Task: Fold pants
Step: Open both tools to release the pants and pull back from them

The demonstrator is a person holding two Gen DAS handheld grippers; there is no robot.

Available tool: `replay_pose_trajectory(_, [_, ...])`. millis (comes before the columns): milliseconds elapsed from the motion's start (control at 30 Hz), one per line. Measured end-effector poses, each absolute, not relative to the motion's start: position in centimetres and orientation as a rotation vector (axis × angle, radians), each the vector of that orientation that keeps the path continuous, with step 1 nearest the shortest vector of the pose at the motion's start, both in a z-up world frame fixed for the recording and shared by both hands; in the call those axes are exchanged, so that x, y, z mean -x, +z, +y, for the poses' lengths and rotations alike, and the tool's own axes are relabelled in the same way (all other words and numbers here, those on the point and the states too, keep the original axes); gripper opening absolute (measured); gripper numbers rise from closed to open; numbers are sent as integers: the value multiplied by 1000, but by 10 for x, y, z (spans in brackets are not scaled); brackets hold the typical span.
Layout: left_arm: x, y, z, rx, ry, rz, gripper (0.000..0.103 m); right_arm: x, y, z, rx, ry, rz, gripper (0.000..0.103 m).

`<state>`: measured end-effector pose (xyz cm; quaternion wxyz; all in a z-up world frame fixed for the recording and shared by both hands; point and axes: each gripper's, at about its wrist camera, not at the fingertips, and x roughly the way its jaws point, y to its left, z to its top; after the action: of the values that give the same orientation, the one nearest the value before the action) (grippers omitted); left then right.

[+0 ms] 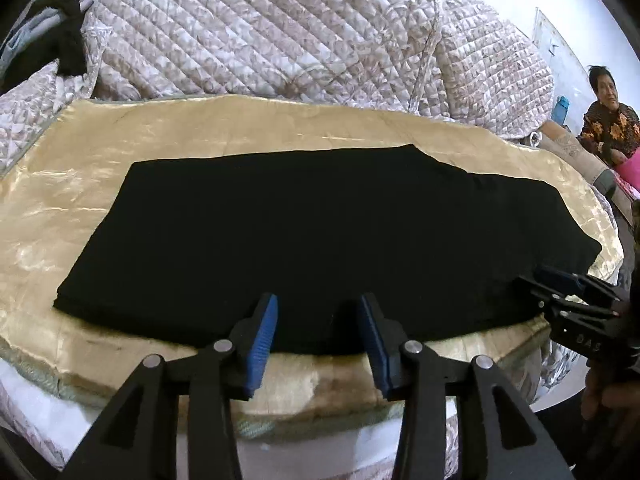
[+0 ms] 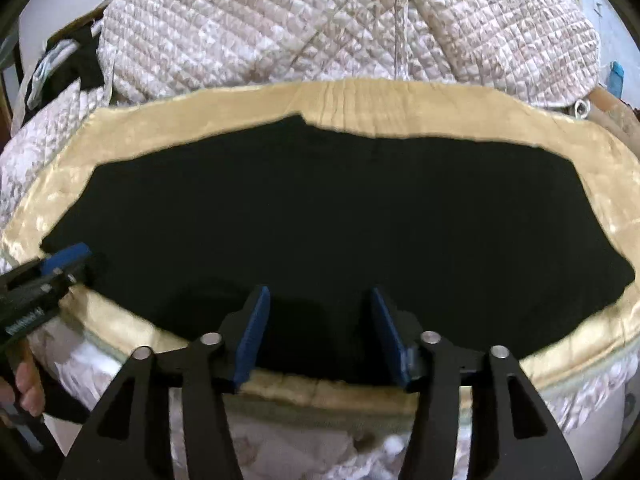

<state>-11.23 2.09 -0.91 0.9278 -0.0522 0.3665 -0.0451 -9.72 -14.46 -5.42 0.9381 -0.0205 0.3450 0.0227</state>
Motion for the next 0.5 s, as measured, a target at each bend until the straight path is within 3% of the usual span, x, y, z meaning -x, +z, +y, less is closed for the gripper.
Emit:
replay_pose_trajectory(167, [116,-11,21,89,-100,725,47,98,-58,-150,-8,69,682,63])
replay_pose_trajectory(500, [121,-6,48,83,44,719,47,113,-41,-144,3,64,592,63])
